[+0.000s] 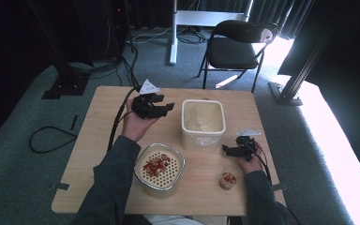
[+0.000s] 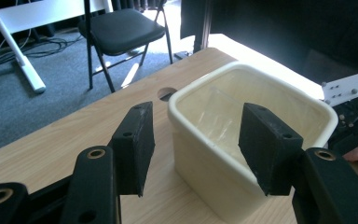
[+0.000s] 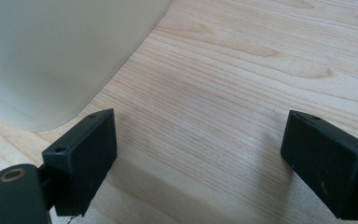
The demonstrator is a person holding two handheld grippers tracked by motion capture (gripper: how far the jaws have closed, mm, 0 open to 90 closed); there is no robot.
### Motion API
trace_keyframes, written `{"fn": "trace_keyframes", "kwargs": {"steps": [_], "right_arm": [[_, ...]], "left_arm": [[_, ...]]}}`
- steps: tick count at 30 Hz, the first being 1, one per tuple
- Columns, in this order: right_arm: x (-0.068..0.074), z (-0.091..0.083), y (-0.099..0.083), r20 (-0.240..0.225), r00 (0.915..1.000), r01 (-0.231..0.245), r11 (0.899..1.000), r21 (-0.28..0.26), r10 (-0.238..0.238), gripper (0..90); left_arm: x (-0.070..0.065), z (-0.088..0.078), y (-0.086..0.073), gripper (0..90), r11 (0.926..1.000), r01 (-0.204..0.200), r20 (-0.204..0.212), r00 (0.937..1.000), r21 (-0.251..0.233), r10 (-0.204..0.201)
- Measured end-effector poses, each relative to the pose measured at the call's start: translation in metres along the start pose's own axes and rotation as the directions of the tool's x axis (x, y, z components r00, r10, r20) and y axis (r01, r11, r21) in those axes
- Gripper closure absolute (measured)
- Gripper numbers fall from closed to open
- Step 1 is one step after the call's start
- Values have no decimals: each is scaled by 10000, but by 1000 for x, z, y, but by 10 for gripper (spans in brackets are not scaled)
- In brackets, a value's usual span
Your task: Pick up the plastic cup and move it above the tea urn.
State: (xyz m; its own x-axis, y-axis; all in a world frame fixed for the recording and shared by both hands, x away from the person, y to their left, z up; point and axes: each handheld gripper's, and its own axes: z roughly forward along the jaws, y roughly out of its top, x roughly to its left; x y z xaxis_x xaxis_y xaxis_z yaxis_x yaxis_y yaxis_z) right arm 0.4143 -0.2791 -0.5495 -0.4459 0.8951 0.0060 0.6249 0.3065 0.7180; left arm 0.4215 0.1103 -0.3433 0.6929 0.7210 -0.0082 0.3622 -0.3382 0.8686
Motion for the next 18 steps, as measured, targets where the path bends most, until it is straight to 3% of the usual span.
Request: {"fn": "trace_keyframes", "kwargs": {"steps": [18], "right_arm": [[0, 0, 0, 38, 10000, -29, 10000, 0, 29, 101]], "left_arm": [[9, -23, -11, 430, 9999, -171, -564, 9983, -16, 170]]}}
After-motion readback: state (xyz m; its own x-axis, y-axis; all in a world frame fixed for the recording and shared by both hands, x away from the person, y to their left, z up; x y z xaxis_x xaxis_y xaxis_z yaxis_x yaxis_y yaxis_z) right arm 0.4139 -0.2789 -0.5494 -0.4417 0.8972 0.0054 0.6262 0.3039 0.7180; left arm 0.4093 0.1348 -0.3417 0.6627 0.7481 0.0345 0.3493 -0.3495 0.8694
